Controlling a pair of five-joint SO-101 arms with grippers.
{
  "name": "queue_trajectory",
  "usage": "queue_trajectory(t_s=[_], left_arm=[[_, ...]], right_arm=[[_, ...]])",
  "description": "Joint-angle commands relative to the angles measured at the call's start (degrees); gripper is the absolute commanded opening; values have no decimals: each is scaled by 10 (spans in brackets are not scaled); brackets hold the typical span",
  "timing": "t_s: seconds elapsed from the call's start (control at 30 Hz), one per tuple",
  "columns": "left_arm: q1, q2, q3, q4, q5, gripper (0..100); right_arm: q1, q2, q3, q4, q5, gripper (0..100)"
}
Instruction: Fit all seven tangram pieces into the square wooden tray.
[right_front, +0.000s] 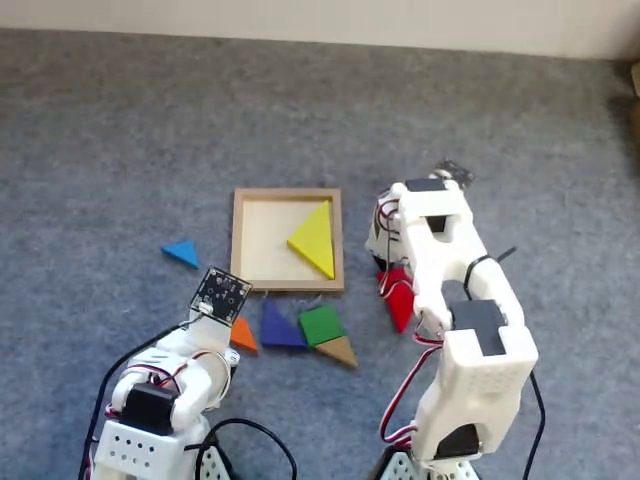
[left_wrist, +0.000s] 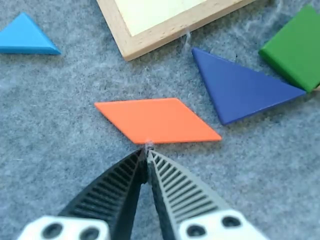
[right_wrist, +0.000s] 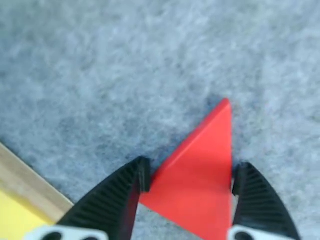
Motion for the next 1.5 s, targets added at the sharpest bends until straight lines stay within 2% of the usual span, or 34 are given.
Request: queue_trajectory(t_s=[0.0,0.17,0.4,0.9,1.07,1.2,1.47], left_arm=[[8,-26,12,0,4,7],[8,-26,12,0,4,7],[8,-26,12,0,4,7],[8,-26,12,0,4,7],[8,-26,12,0,4,7],[8,-26,12,0,4,7],[8,-26,12,0,4,7]], right_arm=[[-24,1,1,-7,18,242],[-44,1,1,-7,69,248],[-55,1,1,22,75,365],[-114,1,6,36,75,365],[-114,1,7,43,76,365],[-114,1,3,65,108,365],[-109,1,6,64,109,365]])
